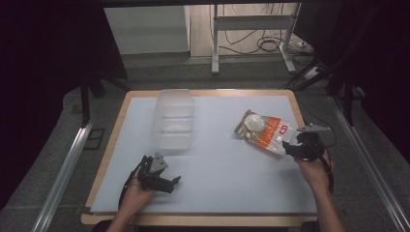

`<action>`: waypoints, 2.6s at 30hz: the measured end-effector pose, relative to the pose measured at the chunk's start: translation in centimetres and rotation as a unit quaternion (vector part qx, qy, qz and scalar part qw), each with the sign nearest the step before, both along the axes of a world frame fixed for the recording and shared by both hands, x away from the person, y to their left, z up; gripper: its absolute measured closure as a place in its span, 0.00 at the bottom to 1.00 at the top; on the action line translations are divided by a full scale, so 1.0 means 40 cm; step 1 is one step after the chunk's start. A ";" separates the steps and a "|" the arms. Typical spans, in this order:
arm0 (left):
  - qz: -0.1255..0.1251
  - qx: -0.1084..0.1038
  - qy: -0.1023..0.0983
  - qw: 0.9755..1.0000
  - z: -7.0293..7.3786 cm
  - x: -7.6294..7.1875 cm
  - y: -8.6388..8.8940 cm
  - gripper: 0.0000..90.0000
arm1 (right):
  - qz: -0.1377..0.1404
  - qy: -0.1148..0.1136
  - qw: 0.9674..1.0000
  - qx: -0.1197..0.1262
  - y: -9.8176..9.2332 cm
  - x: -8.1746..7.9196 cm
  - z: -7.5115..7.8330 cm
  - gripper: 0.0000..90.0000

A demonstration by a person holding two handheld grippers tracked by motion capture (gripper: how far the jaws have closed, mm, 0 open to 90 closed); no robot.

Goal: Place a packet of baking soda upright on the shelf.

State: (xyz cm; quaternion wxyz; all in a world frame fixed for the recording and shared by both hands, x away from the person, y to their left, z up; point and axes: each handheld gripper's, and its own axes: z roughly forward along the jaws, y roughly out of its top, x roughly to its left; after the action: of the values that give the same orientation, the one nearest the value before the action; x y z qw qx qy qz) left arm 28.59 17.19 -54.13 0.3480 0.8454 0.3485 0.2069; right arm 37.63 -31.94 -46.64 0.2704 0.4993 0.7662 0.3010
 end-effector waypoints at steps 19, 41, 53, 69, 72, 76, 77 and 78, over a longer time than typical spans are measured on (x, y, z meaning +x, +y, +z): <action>0.001 0.004 0.000 1.000 -0.001 0.000 -0.003 0.02 | 0.029 0.046 0.994 0.090 -0.014 0.064 -0.072 0.25; 0.005 0.004 0.002 1.000 -0.004 0.000 -0.004 0.02 | 0.048 0.061 0.991 0.114 0.038 0.137 -0.072 0.66; 0.006 0.004 0.001 1.000 -0.002 -0.001 -0.001 0.02 | 0.049 0.051 0.991 0.114 0.090 0.133 -0.027 0.99; 0.007 0.003 0.000 1.000 -0.001 -0.002 0.001 0.02 | 0.082 0.035 0.991 0.102 0.165 0.154 0.078 0.99; 0.008 0.003 0.000 1.000 -0.001 -0.002 0.003 0.02 | 0.089 0.035 0.991 0.094 0.178 0.160 0.101 0.99; 0.008 0.003 0.000 1.000 -0.001 -0.001 0.003 0.02 | 0.105 0.033 0.992 0.054 0.198 0.162 0.145 0.99; 0.008 0.003 0.000 1.000 -0.001 -0.001 0.002 0.02 | 0.108 0.032 0.993 0.046 0.203 0.162 0.154 0.99; 0.007 0.003 -0.001 1.000 -0.001 -0.002 0.002 0.02 | 0.108 0.032 0.993 0.046 0.203 0.162 0.154 0.99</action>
State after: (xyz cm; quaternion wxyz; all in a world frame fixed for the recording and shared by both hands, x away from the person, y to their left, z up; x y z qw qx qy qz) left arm 28.53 17.26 -54.16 0.3440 0.8438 0.3537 0.2112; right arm 44.09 -23.82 -40.50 0.1889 0.4350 0.8089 0.3474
